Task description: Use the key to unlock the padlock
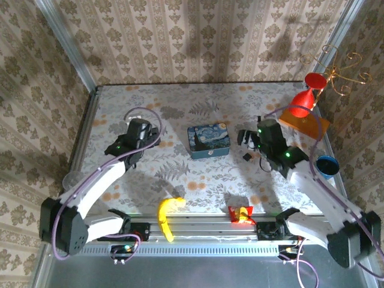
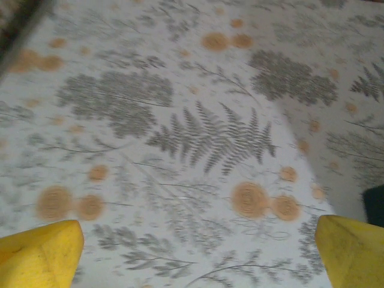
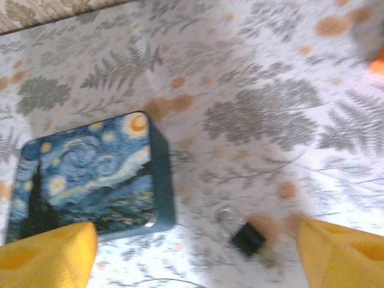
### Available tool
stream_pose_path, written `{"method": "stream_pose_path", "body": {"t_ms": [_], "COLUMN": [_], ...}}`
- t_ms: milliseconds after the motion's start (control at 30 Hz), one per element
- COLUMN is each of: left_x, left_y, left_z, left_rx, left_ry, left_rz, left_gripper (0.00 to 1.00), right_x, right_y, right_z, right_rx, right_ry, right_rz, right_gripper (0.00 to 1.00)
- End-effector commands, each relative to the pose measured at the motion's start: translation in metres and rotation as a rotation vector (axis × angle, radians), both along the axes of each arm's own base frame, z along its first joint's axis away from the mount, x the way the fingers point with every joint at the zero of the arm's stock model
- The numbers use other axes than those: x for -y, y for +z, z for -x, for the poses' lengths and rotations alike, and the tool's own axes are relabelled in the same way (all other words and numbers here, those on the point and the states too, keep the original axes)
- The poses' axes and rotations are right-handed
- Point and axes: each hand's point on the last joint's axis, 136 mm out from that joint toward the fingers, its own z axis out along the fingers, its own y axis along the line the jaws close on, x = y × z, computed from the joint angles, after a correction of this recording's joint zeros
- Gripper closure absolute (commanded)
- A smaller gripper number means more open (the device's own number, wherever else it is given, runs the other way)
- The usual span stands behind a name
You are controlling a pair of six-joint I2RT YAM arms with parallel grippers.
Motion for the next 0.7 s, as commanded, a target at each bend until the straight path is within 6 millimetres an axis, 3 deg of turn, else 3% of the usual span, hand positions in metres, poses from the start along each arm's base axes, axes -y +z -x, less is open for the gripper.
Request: {"method": "stream_pose_path", "body": {"t_ms": [0,167,300,367,500,667], "left_x": [-0.038,-0.082,-0.103,-0.113,-0.119,-0.119], "left_y": [0.011,0.025,0.016,0.002,-0.021,-0.041], "left_z": [0.014,0.024,0.02,0.015,0.001,-0.011], "left_rx": [0.085,0.298,0.401,0.398,0.383,0.383], "left_ry": [0.048,0.168,0.181,0.174,0.127,0.07], "left_rz": [-0.183,-0.228,-0.241,-0.25,-0.225,-0.276], "left_gripper": [0.0,0.0,0.0,0.0,0.0,0.0], "right_x": [0.038,0.058,0.075,0.079,0.088,0.095], "right_y": [0.016,0.021,0.007,-0.004,-0.029,-0.029], "right_z": [0.013,0.027,0.027,0.02,0.002,-0.014], "right_rx": [0.14,0.312,0.395,0.406,0.356,0.374], "right_ry": [-0.119,-0.165,-0.251,-0.25,-0.227,-0.231], "right_rz": [0.1,0.137,0.138,0.141,0.14,0.213], "right_gripper": [0.0,0.0,0.0,0.0,0.0,0.0]}}
